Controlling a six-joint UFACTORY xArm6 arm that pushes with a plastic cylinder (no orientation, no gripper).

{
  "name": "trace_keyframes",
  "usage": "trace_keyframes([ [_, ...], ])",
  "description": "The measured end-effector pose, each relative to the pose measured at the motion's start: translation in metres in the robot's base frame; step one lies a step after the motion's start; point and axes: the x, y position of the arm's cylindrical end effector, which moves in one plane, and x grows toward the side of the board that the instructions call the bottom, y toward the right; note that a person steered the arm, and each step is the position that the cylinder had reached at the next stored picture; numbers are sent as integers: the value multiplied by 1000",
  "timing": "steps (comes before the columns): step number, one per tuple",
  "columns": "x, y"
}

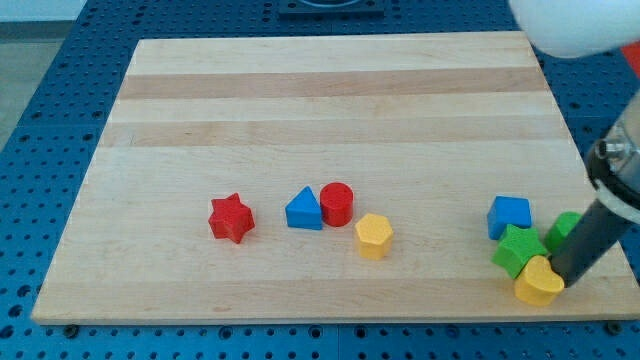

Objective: Move the yellow heart diagonally bottom right to yellow hexagon

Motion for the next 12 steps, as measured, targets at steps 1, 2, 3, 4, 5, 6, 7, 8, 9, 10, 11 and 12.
trace_keyframes([
  [1,-10,18],
  [2,-11,51],
  [3,28,41],
  [4,28,41],
  [5,30,9],
  [6,30,6],
  [7,7,-66],
  [8,6,-77],
  [9,2,-81],
  [10,-7,-98],
  [11,-4,-95],
  [12,7,-90],
])
